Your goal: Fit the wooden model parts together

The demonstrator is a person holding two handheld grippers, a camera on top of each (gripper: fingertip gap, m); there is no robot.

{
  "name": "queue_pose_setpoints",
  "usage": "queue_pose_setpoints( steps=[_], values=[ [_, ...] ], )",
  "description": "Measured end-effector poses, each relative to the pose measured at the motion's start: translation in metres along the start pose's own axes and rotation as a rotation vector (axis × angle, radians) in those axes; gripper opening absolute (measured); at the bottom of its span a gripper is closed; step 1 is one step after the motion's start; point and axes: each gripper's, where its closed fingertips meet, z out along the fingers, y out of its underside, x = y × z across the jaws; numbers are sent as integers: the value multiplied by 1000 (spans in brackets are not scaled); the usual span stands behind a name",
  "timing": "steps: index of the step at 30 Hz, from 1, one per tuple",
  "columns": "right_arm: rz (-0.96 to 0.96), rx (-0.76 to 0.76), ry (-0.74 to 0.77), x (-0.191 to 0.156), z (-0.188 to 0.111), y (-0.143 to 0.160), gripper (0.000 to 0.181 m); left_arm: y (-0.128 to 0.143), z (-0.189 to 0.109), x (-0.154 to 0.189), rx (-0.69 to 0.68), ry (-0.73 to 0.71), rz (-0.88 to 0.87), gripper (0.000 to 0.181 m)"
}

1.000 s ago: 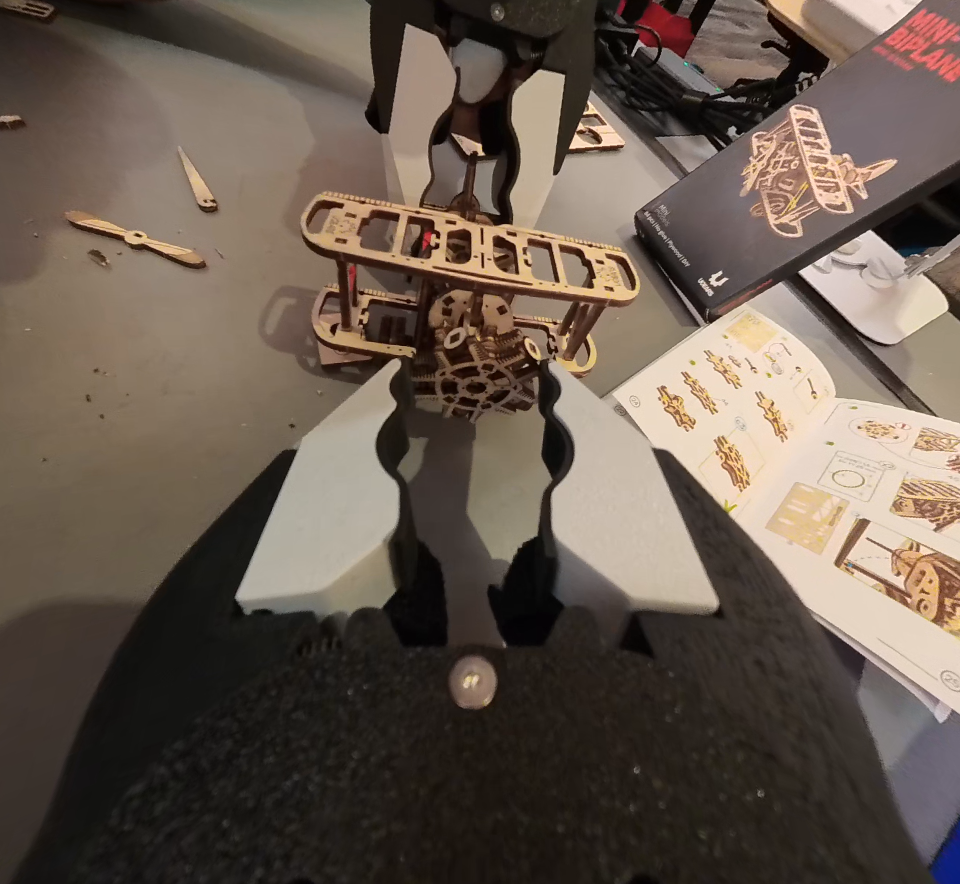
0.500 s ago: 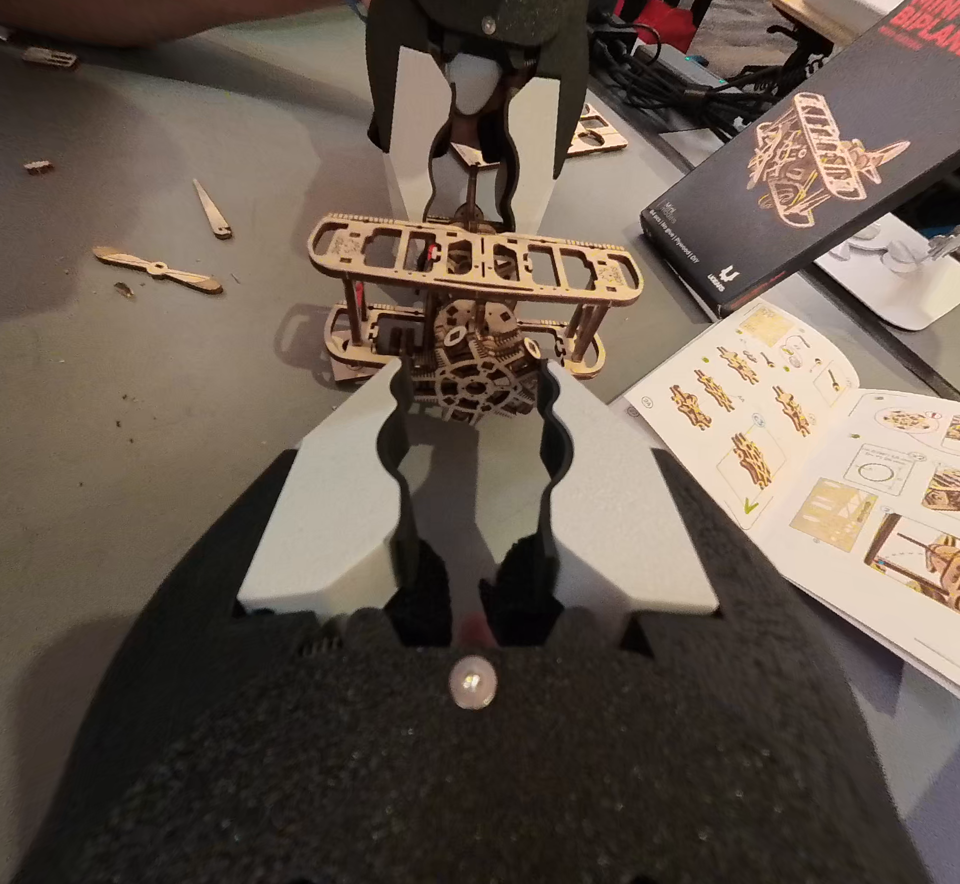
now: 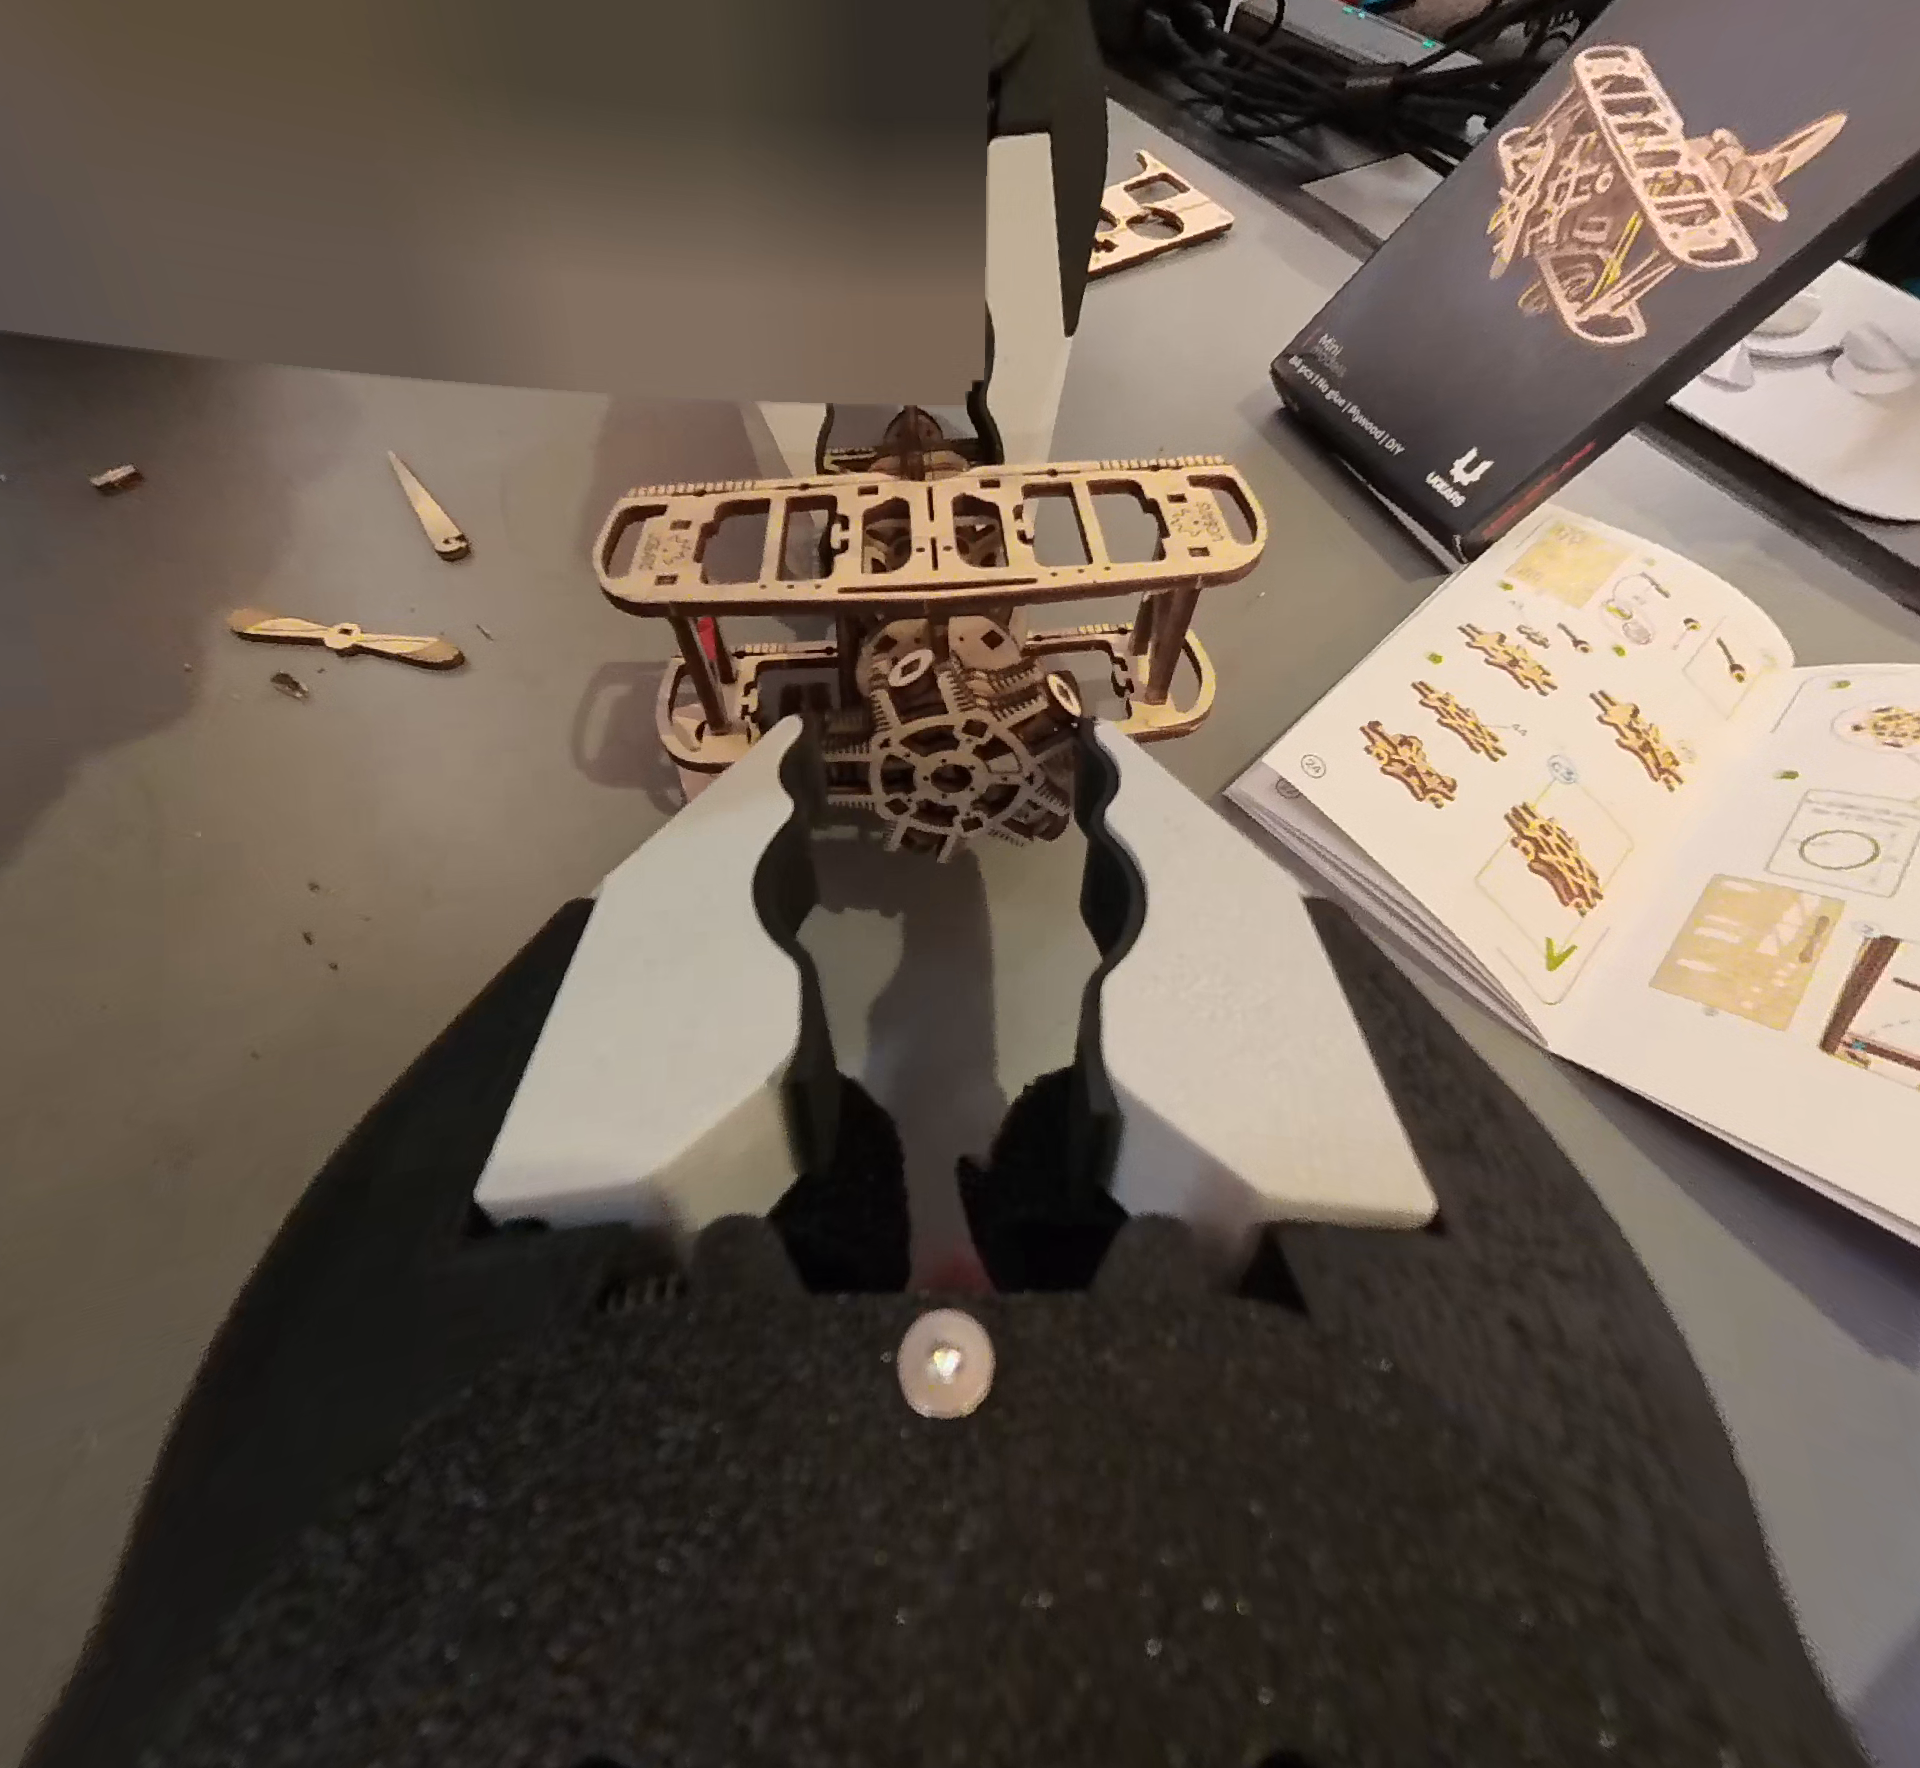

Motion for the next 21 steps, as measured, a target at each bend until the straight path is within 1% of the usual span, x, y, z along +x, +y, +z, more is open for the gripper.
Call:
queue_pose_setpoints(
  steps=[5,13,18,21],
  values=[
    [-1,-24,32,1,0,1,47,-1,-1,3,3,2,-4,43],
    [100,-119,84,0,1,0,46,-3,-3,8,-15,-6,4,43],
    [107,-109,78,-3,0,0,47,-3,-3,10,-16,-1,6,43],
    [69,-92,81,-3,0,0,47,-4,-3,11,-5,9,-3,43]
  ],
)
